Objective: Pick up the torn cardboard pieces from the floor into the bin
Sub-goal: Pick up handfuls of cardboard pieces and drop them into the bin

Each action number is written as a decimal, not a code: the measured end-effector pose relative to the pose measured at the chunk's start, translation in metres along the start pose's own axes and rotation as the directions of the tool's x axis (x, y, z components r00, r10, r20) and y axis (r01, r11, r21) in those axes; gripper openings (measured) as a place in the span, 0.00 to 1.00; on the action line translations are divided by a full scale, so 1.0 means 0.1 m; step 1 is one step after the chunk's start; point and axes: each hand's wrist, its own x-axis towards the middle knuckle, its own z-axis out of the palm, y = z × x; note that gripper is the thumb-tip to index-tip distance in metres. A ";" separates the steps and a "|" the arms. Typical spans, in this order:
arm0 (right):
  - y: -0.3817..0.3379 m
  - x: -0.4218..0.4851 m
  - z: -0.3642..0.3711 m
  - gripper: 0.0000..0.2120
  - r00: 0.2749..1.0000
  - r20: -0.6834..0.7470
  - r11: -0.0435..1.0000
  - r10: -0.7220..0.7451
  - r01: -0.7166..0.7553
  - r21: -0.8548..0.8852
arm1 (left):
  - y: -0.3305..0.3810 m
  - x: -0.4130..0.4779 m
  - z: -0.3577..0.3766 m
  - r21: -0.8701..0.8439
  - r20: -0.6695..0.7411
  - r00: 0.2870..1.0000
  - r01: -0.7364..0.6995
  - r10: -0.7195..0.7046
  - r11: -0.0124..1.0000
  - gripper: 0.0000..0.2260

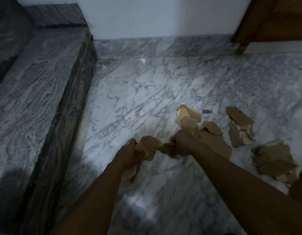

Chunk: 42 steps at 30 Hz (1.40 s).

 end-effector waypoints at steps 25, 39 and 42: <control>0.38 -0.13 -0.31 0.16 0.993 -0.108 0.949 0.038 -0.002 0.316 | 0.26 0.22 -0.31 0.018 0.068 0.994 -0.085 0.084 0.996 0.16; 0.15 0.01 0.42 0.25 0.990 -0.099 0.994 0.099 -0.095 0.044 | 0.27 0.53 0.10 0.361 0.029 0.985 -0.168 0.169 0.917 0.21; 0.17 0.08 0.42 0.31 0.988 -0.105 0.979 0.113 -0.092 0.181 | 0.26 0.53 0.09 0.317 0.031 0.980 -0.197 0.197 0.928 0.20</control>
